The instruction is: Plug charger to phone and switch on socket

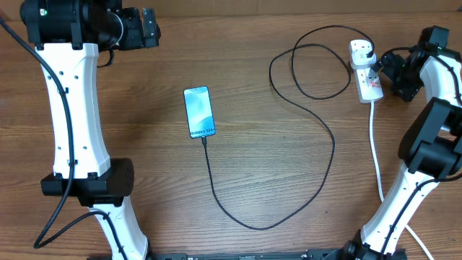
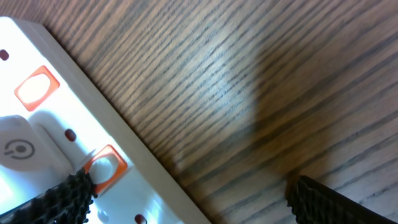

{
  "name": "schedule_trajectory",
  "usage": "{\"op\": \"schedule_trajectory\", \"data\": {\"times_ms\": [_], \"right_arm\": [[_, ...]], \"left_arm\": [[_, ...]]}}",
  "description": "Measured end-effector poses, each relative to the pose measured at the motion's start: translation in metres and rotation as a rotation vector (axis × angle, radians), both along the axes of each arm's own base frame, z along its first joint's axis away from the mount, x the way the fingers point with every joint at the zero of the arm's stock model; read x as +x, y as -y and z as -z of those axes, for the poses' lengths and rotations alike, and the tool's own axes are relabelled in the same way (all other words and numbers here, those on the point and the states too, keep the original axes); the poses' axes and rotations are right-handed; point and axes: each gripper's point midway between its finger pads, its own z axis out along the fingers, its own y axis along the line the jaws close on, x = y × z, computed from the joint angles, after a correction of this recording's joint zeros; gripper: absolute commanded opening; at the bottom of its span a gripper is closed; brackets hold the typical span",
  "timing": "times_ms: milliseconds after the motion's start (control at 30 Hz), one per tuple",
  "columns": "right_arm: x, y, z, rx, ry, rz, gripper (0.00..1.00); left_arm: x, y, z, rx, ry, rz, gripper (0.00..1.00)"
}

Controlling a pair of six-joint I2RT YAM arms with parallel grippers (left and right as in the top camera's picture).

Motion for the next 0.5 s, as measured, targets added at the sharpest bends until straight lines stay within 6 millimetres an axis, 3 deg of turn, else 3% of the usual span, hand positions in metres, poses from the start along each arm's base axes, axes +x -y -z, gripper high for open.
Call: {"op": "schedule_trajectory", "data": {"times_ms": [500], "right_arm": [[-0.0036, -0.0049, 0.0005, 0.013, -0.020, -0.002, 1.00]], "left_arm": [[0.0000, 0.0000, 0.0000, 0.000, 0.000, 0.000, 1.00]]}}
